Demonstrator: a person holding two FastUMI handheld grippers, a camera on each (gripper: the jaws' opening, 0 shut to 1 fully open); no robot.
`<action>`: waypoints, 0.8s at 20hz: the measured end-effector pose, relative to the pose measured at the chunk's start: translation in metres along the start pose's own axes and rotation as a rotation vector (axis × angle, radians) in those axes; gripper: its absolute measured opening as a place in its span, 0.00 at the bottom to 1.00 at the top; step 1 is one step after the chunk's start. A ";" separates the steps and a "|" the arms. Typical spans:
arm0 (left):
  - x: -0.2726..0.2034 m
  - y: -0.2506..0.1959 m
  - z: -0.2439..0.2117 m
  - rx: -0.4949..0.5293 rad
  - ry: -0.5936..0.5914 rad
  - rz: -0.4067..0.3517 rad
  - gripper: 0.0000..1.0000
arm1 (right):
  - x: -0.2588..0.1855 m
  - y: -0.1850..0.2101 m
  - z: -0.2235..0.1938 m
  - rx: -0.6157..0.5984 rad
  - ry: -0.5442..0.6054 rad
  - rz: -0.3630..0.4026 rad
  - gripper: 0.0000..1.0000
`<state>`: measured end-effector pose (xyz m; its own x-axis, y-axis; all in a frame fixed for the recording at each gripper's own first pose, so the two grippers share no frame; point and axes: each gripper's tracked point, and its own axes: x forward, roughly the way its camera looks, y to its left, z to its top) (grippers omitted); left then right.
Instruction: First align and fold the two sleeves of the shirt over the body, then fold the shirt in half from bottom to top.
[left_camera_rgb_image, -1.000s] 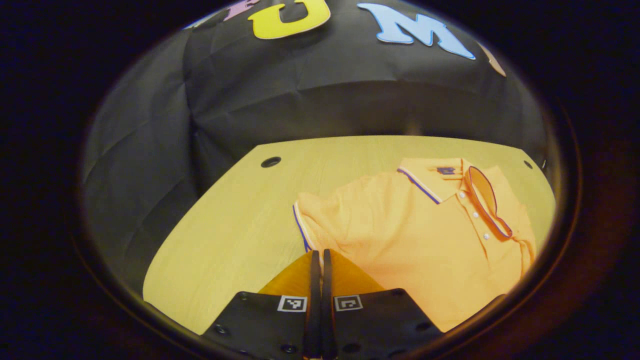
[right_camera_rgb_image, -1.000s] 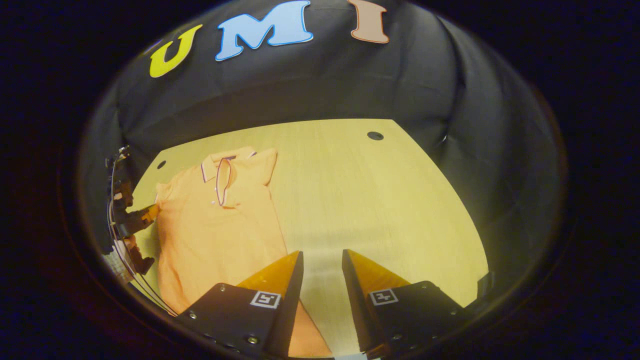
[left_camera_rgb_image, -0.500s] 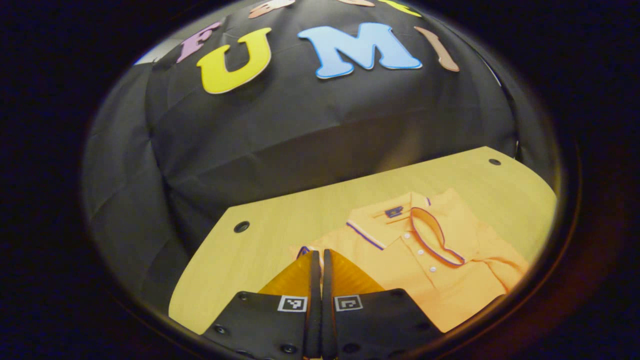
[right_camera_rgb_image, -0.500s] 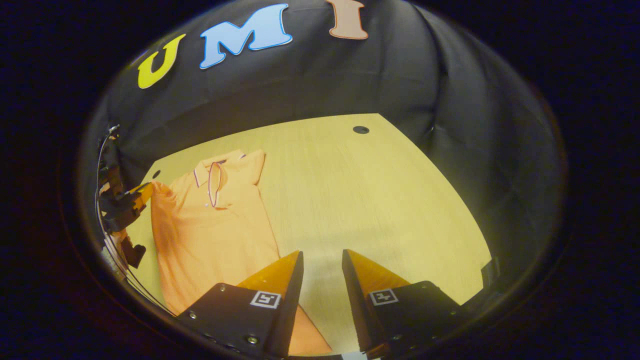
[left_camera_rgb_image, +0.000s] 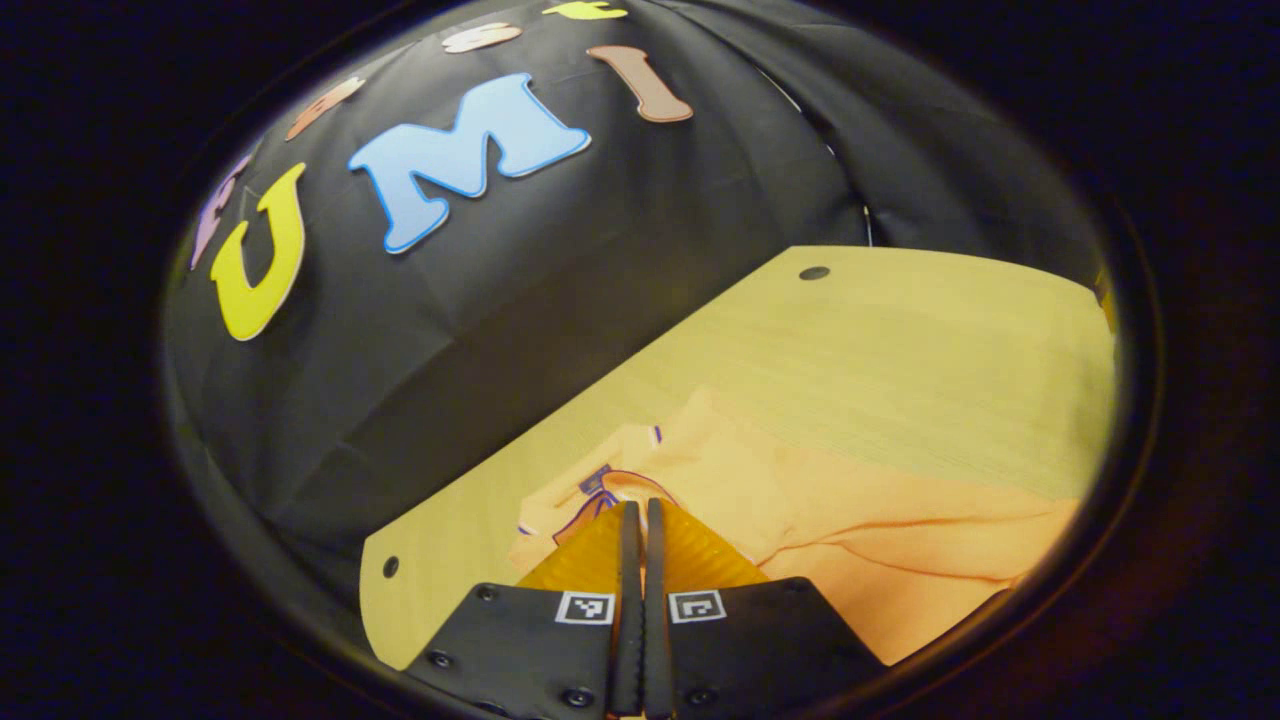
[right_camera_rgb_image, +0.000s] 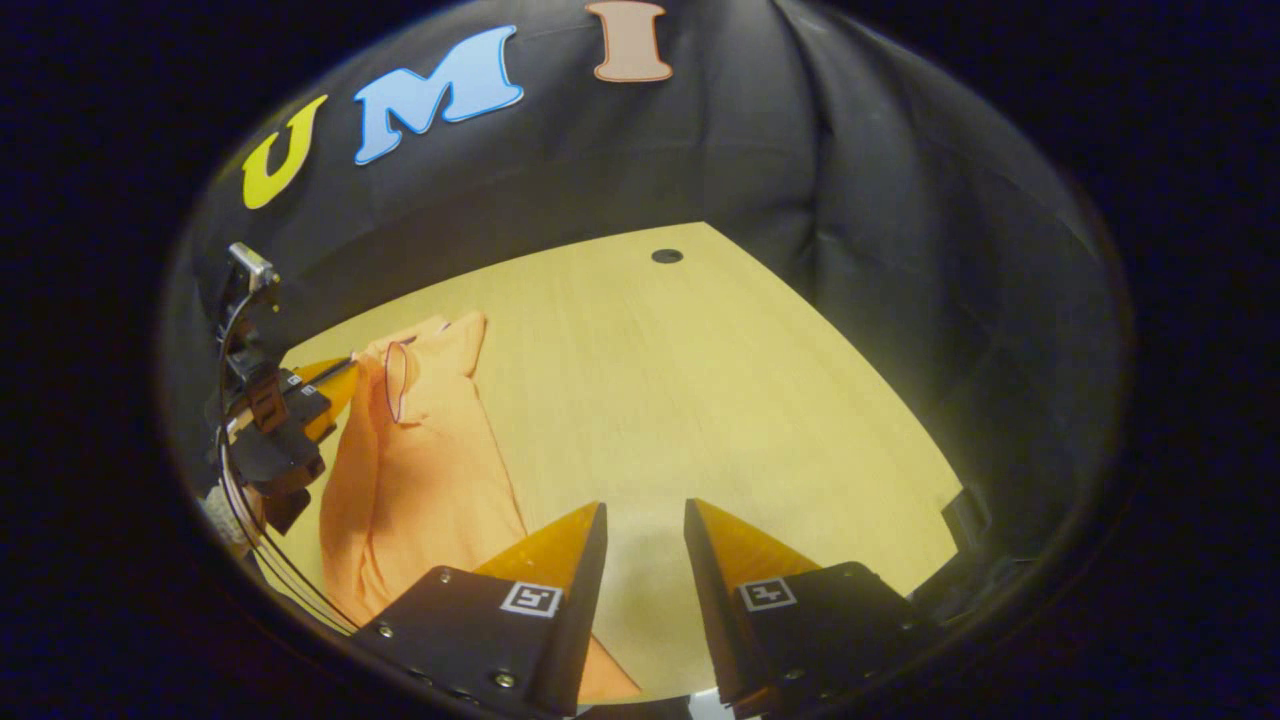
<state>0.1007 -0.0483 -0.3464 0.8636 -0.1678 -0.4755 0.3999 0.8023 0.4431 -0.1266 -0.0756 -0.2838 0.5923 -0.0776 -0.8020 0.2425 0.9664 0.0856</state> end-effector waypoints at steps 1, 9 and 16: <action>0.003 -0.005 -0.005 0.001 0.017 -0.008 0.07 | -0.001 -0.007 -0.003 0.009 0.001 -0.007 0.49; 0.005 -0.017 -0.015 -0.108 0.055 -0.028 0.46 | -0.004 -0.022 -0.010 0.035 0.011 -0.019 0.50; -0.029 -0.003 -0.007 -0.254 0.047 0.007 0.84 | -0.001 -0.014 -0.002 0.013 -0.010 0.028 0.50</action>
<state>0.0726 -0.0423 -0.3395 0.8482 -0.1401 -0.5108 0.2991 0.9226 0.2437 -0.1316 -0.0886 -0.2851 0.6068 -0.0531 -0.7930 0.2353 0.9651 0.1154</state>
